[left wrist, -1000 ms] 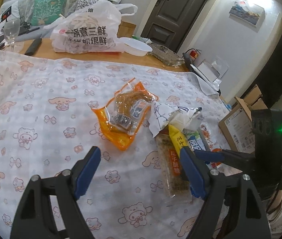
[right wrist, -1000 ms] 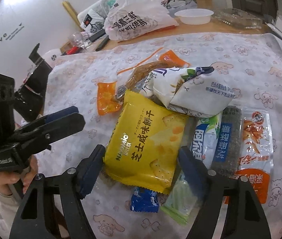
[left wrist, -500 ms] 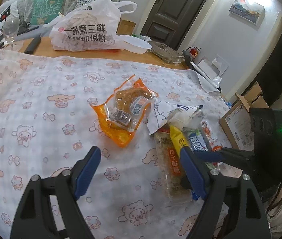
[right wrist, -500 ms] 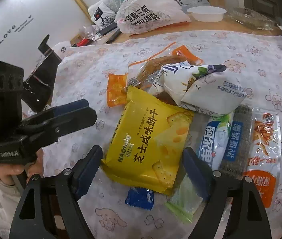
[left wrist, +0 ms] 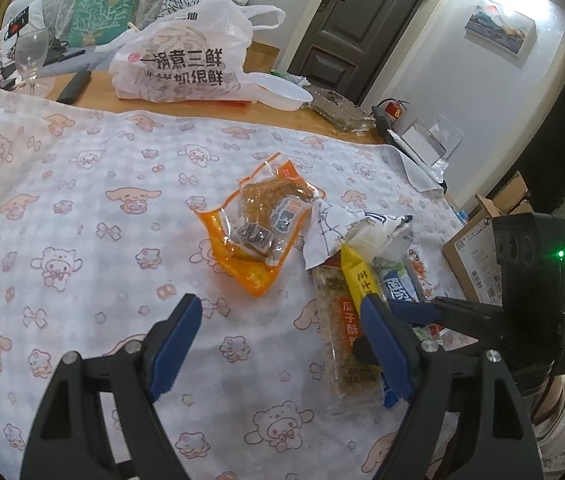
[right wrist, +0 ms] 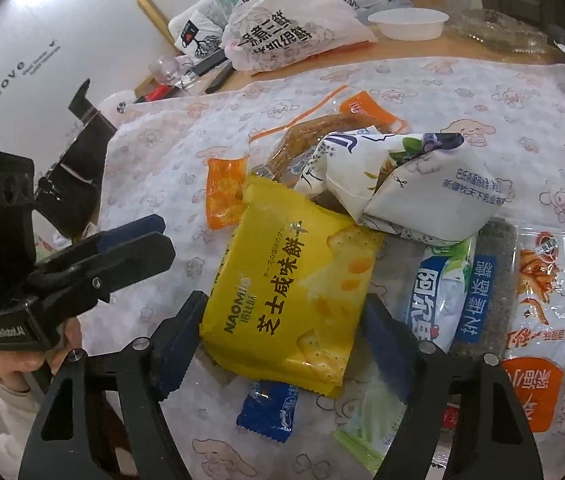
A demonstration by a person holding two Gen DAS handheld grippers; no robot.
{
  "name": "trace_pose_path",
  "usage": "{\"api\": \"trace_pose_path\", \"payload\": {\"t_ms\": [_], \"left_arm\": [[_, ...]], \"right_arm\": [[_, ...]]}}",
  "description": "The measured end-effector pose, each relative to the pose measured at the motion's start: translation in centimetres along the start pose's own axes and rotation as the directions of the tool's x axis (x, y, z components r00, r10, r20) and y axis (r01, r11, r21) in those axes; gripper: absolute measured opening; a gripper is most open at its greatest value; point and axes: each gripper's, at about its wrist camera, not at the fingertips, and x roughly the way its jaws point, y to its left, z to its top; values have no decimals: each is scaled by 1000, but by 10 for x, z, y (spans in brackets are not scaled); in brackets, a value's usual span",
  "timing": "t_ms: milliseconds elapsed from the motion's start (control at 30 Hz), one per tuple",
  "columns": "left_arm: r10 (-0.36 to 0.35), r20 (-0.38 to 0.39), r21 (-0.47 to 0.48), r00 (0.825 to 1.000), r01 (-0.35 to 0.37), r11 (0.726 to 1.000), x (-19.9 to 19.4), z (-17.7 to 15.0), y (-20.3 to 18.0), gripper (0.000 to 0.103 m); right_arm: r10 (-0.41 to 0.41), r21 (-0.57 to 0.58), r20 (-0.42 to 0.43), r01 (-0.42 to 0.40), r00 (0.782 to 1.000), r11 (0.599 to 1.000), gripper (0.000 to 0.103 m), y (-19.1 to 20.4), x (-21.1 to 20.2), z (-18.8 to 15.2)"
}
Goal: Organize snacks
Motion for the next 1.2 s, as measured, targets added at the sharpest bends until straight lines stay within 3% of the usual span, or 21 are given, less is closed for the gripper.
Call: {"api": "trace_pose_path", "payload": {"t_ms": [200,367,633,833,967,1200], "left_arm": [[-4,4,9,1000,4,1000,-1,-1,-2,79],[-7,-15,41,1000,8,999,5,-5,-14,79],[24,-88,151,996,-10,989,34,-18,-50,78],[69,-116,186,991,-47,981,52,-22,-60,60],[69,-110,191,992,-46,980,54,-20,-65,40],[73,-100,193,992,-52,980,52,-21,-64,38]], "right_arm": [[-14,-31,32,15,999,999,71,6,-15,-4],[-104,-117,87,114,991,987,71,14,-44,-9],[-211,-126,80,219,974,967,71,-7,-59,-24],[-258,-193,59,264,964,945,72,-9,-54,-37],[-252,-181,40,255,967,950,72,-14,-50,-39],[-255,-157,48,259,966,953,76,-13,-46,-39]]}}
